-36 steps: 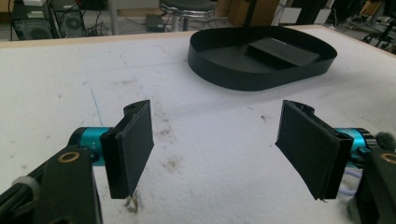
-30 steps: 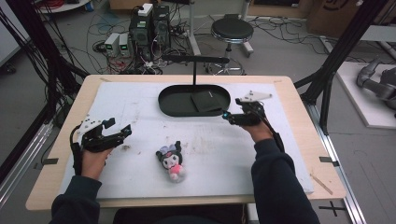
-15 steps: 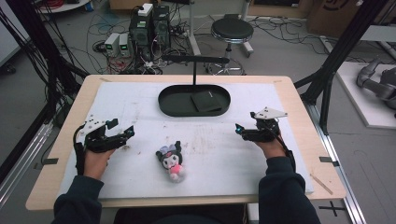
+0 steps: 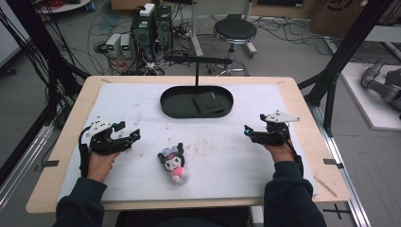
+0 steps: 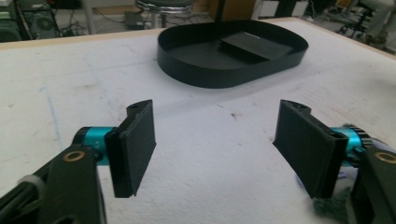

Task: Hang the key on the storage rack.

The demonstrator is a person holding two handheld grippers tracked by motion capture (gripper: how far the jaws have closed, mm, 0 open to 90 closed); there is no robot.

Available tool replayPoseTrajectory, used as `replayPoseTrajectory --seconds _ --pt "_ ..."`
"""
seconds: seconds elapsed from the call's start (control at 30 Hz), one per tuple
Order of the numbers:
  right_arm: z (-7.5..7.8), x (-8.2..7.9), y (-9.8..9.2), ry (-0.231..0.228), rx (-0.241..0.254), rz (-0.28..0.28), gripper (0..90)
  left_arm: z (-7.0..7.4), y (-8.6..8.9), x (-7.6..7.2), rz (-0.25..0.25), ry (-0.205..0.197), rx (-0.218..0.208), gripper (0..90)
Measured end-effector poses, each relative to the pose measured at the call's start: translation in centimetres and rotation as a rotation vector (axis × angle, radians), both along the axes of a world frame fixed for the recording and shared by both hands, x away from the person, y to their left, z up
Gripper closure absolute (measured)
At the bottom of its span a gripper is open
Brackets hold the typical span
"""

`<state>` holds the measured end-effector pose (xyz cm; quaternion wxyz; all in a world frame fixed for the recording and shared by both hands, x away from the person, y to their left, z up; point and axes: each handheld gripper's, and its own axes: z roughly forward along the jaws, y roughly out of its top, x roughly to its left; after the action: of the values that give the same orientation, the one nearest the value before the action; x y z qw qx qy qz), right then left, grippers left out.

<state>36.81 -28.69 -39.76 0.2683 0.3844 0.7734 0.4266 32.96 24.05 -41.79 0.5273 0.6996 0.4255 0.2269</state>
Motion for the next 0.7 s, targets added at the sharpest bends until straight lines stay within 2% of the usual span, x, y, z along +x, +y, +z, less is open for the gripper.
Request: replayPoseTrajectory --seconds 0.1,0.27,0.33,0.6,0.7 --pt "0.0 0.1 0.0 -0.009 -0.017 0.007 21.1 0.0 -0.7 -0.2 -0.028 0.015 0.004 30.0" --pt "-0.1 0.2 -0.1 -0.012 -0.011 0.011 21.1 0.3 -2.3 -0.7 -0.083 0.025 0.008 31.5" --pt "-0.1 0.2 -0.1 0.000 -0.009 0.011 21.1 0.2 -3.2 -0.8 -0.116 0.037 0.006 31.5" --pt "-0.1 0.2 -0.1 0.001 -0.009 0.011 21.1 -0.1 -7.0 -1.2 -0.254 0.082 0.026 28.4" --pt "-0.1 0.2 0.0 -0.003 -0.017 0.015 21.1 -0.5 -7.7 -1.1 -0.277 0.099 0.047 27.6"
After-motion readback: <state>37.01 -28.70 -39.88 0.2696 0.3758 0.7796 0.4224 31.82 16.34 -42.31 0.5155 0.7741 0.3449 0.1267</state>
